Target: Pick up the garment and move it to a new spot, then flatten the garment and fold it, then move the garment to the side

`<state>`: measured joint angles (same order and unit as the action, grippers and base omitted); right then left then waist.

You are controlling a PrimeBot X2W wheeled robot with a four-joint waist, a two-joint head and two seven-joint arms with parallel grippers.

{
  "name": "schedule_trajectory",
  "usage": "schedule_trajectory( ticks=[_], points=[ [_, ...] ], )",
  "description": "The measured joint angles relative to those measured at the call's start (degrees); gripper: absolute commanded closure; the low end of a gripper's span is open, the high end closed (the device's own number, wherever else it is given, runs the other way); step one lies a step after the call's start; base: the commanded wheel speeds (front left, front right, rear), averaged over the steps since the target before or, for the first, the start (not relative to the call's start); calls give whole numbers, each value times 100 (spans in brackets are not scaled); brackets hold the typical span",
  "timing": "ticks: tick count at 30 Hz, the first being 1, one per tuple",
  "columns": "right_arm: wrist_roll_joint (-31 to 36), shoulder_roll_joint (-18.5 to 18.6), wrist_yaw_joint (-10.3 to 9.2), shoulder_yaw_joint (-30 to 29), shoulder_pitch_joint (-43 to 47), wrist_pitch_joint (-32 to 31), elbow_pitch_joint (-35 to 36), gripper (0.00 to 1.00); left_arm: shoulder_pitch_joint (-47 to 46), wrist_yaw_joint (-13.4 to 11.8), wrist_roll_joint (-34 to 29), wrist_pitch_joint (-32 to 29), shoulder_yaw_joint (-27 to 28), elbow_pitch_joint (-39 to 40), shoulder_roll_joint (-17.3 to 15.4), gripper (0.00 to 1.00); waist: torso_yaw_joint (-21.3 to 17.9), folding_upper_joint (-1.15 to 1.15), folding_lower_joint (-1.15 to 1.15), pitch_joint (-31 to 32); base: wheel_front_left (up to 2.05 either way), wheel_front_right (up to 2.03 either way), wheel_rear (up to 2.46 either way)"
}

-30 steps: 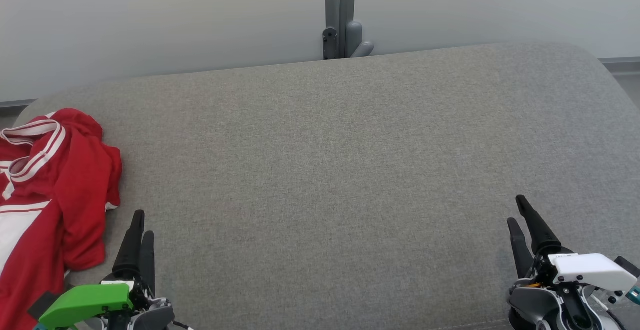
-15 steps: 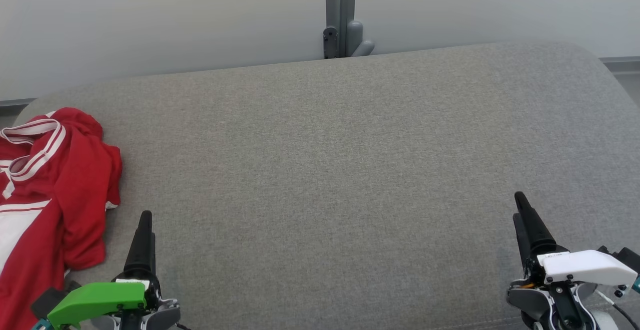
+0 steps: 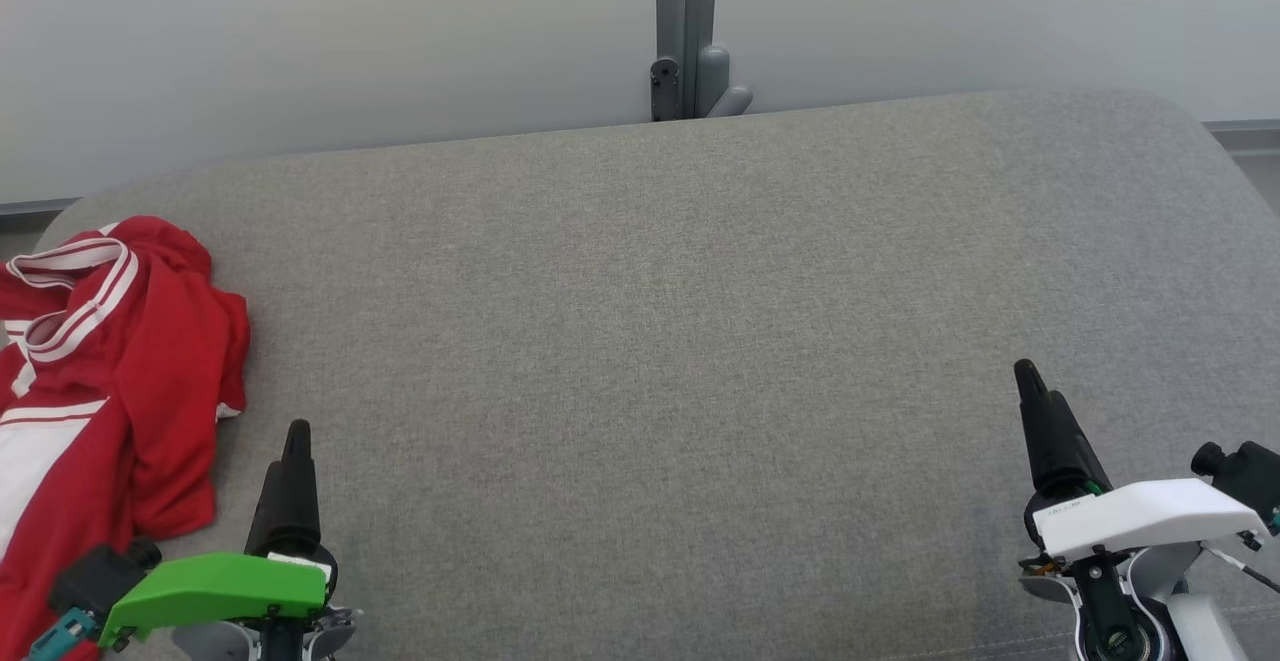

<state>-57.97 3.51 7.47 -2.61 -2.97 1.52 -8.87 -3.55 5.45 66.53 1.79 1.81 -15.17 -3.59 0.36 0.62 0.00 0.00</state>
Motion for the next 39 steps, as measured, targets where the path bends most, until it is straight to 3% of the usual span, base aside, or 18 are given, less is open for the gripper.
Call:
schedule_trajectory(
  ticks=[17, 39],
  points=[
    [1907, 165, 0, 282, -1, 324, -121, 0, -2, 10, -2046, 330, -187, -35, -219, 0, -5, 0, 0, 42, 0, 0, 0],
    [3452, 237, 1, 297, 48, 693, -115, 0, 130, 66, -3717, 690, -196, 44, -356, 0, -26, 0, 0, 77, 0, 0, 0]
  ],
)
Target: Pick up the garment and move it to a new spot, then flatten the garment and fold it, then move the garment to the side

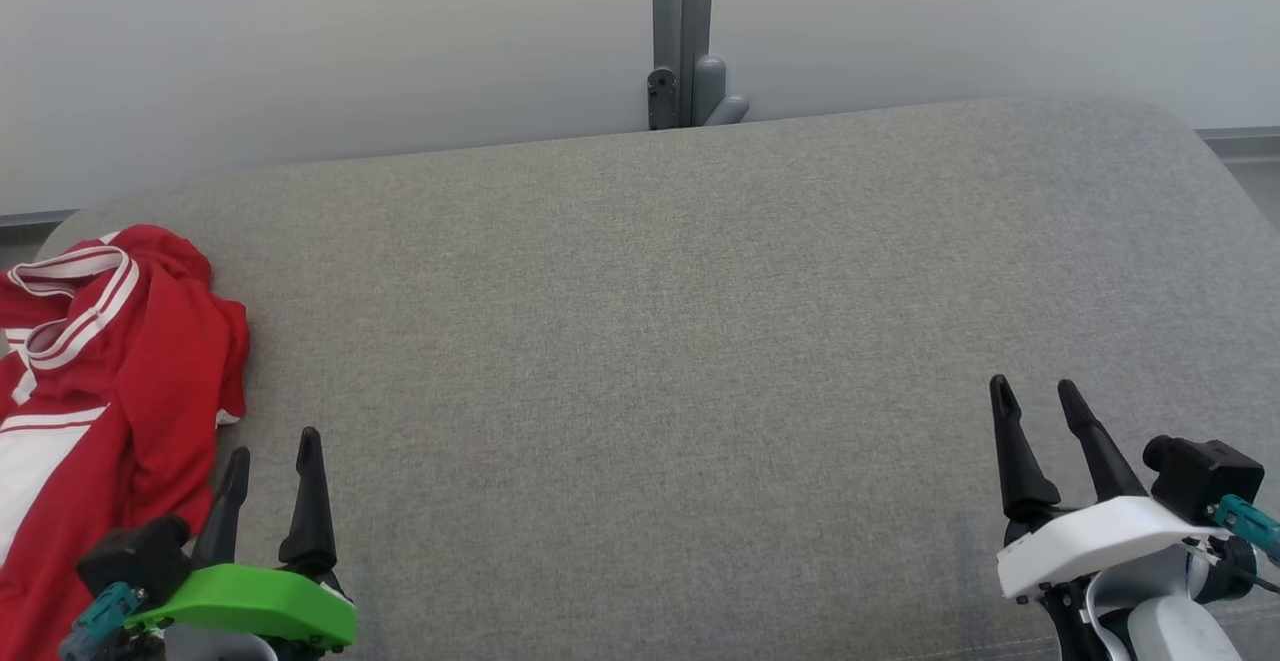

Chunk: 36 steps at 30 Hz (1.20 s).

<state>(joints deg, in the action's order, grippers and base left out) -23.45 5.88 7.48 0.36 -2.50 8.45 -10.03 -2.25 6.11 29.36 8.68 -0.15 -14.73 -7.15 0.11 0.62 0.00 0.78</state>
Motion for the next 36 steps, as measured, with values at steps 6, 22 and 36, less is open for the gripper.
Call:
schedule_trajectory(
  ticks=[6, 22, 36],
  points=[
    [348, -29, 0, -90, 114, 77, 54, 0, 38, 0, -345, 77, 54, 21, -5, 0, -29, 0, 0, 19, 0, 0, 0],
    [1157, 13, 0, -60, 130, 302, 80, 0, 110, 88, -1125, 286, 107, -165, -82, 0, -69, 0, 0, 35, 0, 0, 0],
    [1715, 53, 0, -16, 114, 465, 77, 0, 135, 101, -1695, 450, 179, -241, -80, 0, -21, 0, 0, 44, 0, 0, 0]
  ],
)
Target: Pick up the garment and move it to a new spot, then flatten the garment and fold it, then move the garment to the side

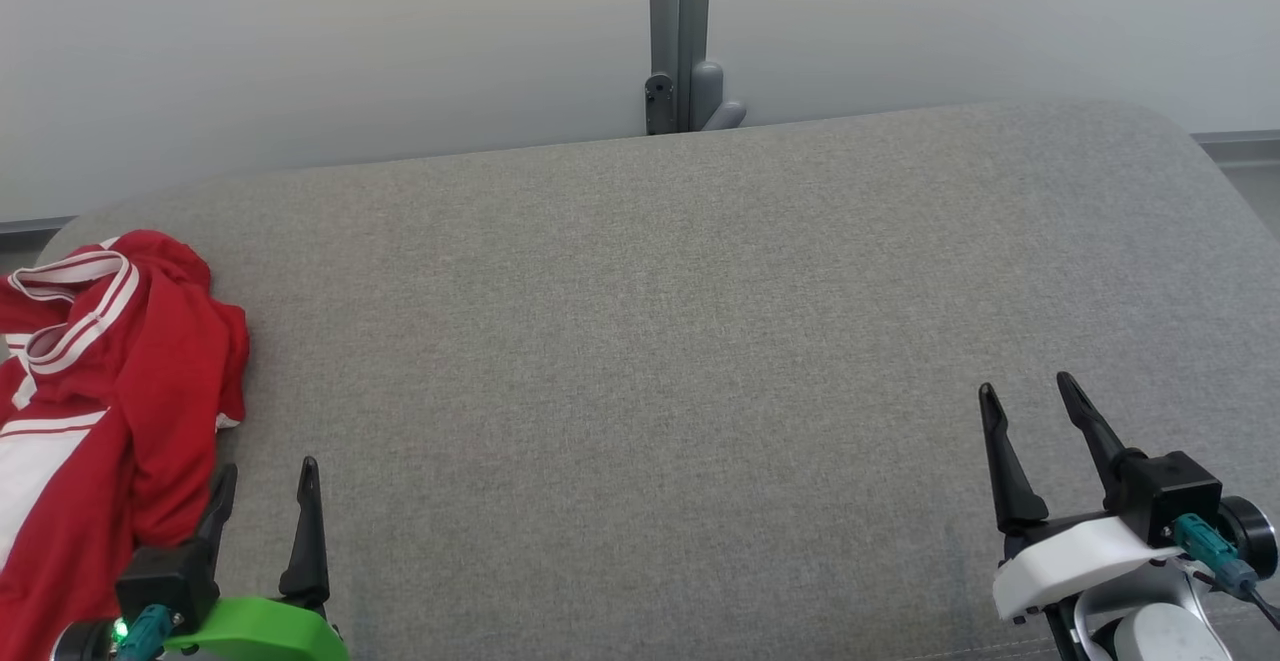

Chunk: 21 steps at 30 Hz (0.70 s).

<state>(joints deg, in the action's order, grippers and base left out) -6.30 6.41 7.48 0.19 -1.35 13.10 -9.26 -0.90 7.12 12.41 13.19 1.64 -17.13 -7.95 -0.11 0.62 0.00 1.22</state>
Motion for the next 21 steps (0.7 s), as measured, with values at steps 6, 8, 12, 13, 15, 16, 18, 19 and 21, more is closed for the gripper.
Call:
schedule_trajectory(
  ticks=[6, 8, 12, 13, 15, 16, 18, 19, 21],
  points=[
    [135, 15, 0, 73, -16, 66, -55, 0, 3, 10, -205, 54, 52, -91, 16, 0, 2, 0, 0, -1, 0, 0, 0],
    [180, 13, 0, 99, -27, 88, -70, 0, 3, 19, -249, 82, 85, -118, 30, 0, 1, 0, 0, -4, 0, 0, 0],
    [257, 3, 0, 125, -53, 125, -135, 0, 2, 25, -321, 112, 167, -147, 84, 0, 6, 0, 0, -17, 0, 0, 0],
    [257, -7, 0, 123, -54, 138, -156, 0, 2, 26, -322, 137, 199, -157, 104, 0, 9, 0, 0, -19, 0, 0, 0],
    [291, -15, 1, 124, -58, 160, -180, 0, -2, 26, -394, 152, 244, -171, 115, 0, 13, 0, 0, -24, 0, 0, 0],
    [307, -18, 1, 122, -61, 164, -192, 0, -6, 26, -405, 158, 267, -179, 124, 0, 15, 0, 0, -25, 0, 0, 0],
    [358, -26, 1, 120, -63, 192, -209, 0, -9, 26, -490, 181, 283, -189, 126, 0, 17, 0, 0, -26, 0, 0, 0],
    [364, -31, 1, 114, -63, 196, -213, 0, -12, 26, -506, 194, 286, -193, 129, 0, 17, 0, 0, -27, 0, 0, 0],
    [360, -35, 1, 100, -63, 196, -226, 0, -16, 27, -506, 194, 286, -212, 130, 0, 17, 0, 0, -28, 0, 0, 0]
  ],
)
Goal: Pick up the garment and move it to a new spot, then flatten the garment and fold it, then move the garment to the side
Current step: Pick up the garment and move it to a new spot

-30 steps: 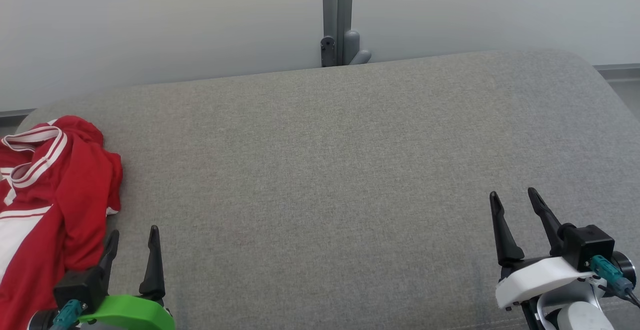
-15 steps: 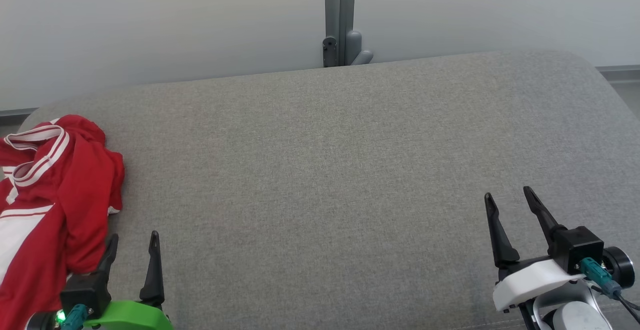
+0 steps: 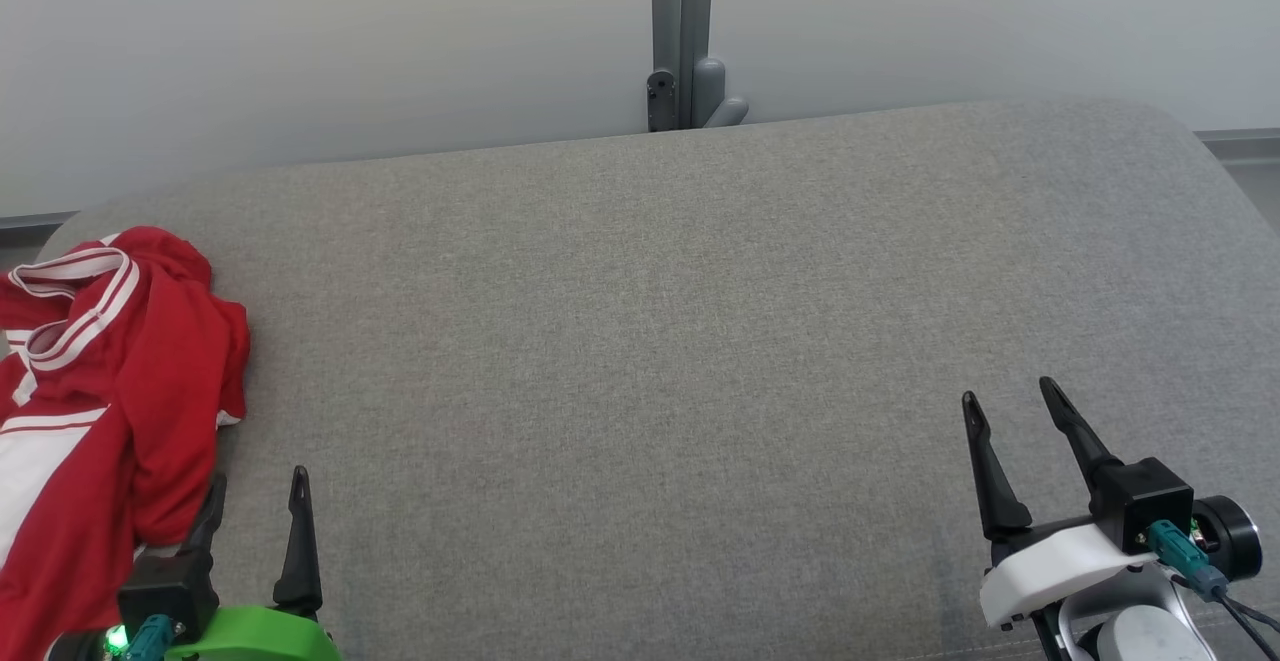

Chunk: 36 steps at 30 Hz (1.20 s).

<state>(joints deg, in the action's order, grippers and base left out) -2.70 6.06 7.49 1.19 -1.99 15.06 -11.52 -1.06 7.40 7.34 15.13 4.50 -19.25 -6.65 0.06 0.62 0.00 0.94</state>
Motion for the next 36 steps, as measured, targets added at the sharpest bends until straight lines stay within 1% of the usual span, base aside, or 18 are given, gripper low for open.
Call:
schedule_trajectory(
  ticks=[14, 21, 28, 36],
  points=[
    [-4, -18, 0, -31, 1, 0, -23, 0, -15, 10, 38, 0, -21, -69, -25, 0, 3, 0, 0, 6, 0, 0, 0],
    [-7, -29, 0, -56, 18, 0, -24, 0, -36, 11, 52, 0, -89, -87, -34, 0, 101, 0, 0, 16, 0, 0, 0],
    [-23, -40, 0, -18, 84, 0, -45, 0, -58, 11, 52, 0, -108, -100, -43, 0, 453, 0, 0, 49, 0, 0, 0],
    [-42, -60, 1, 123, 66, 0, -70, 0, 28, 12, 52, 1, 44, -112, -112, 0, 1097, 0, 0, 90, 0, 0, 0]
  ],
)
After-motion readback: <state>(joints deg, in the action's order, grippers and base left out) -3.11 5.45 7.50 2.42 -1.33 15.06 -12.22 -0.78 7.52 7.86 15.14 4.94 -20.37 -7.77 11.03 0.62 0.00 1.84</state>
